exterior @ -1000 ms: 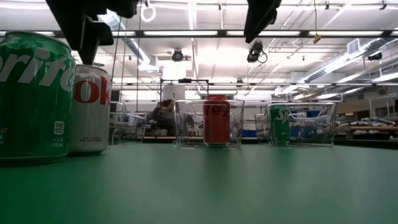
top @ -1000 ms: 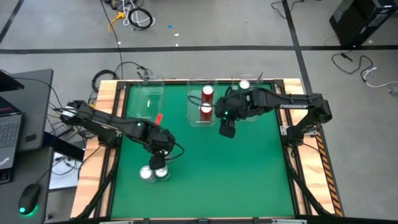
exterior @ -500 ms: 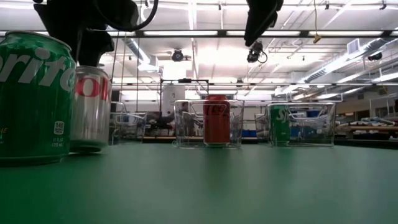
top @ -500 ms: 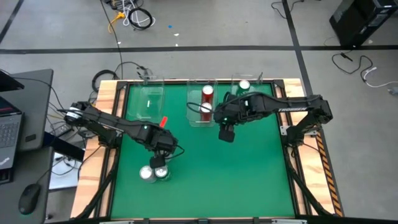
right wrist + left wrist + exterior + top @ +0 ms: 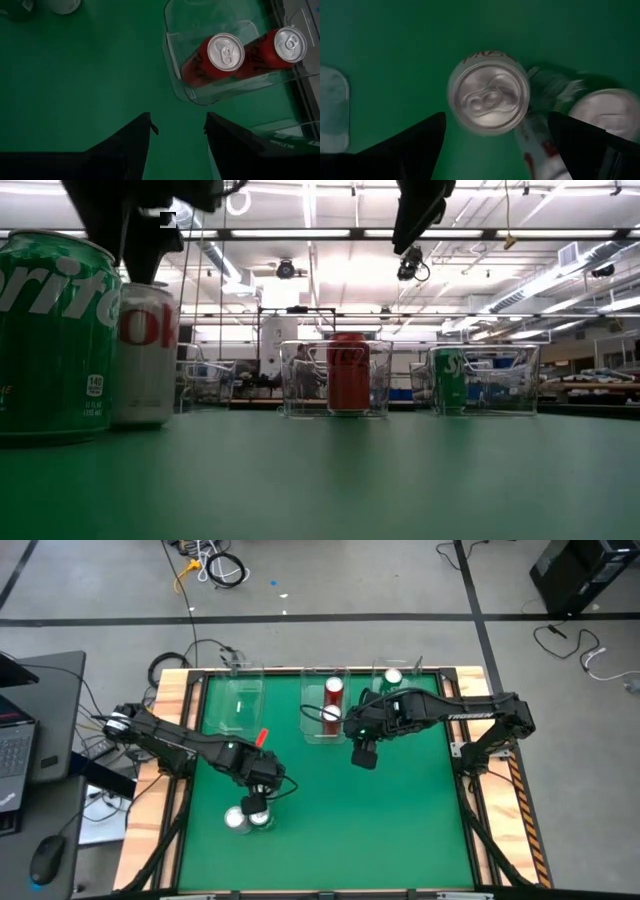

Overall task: Sort soda cans
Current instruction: Put the top red-silver soda can into the left transparent bin

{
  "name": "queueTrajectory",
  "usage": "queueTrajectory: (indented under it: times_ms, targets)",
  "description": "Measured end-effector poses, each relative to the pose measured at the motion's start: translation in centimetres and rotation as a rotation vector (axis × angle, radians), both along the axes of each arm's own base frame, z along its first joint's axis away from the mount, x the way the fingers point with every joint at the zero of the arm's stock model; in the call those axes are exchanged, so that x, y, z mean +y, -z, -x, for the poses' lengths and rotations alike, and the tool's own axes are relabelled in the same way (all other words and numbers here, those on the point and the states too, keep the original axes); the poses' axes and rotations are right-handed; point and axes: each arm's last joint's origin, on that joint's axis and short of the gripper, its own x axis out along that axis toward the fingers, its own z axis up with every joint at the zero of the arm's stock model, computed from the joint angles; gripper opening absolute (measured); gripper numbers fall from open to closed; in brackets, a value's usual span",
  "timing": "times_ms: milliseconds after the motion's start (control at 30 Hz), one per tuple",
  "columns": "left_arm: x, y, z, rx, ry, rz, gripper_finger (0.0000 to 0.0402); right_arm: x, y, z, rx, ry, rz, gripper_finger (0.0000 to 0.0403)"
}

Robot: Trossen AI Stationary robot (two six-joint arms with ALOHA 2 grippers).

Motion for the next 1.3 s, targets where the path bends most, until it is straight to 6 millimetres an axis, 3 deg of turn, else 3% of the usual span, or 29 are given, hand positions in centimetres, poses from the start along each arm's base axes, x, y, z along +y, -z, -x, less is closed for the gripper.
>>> queueTrajectory:
  times_ms: [200, 767, 1033, 1300]
  targets:
    - [-0.2, -1.1, -0.4, -0.052, -0.023, 0.006, 0.0358, 0.0, 0.0, 0.0, 0.001, -0.003, -0.004, 0.0193]
    - [1.5, 2.1, -2.4, 0.07, -0.069, -0.01, 0.0373, 0.1, 0.0, 0.0, 0.002, -0.014, -0.028, 0.0185]
    - [1.7, 0.8, -2.6, 0.068, -0.053, -0.034, 0.0373, 0.1, 0.0, 0.0, 0.003, -0.016, -0.027, 0.0179]
    - [1.8, 0.7, -2.6, 0.067, -0.031, -0.058, 0.0372, 0.2, 0.0, 0.0, 0.004, -0.024, -0.046, 0.0169]
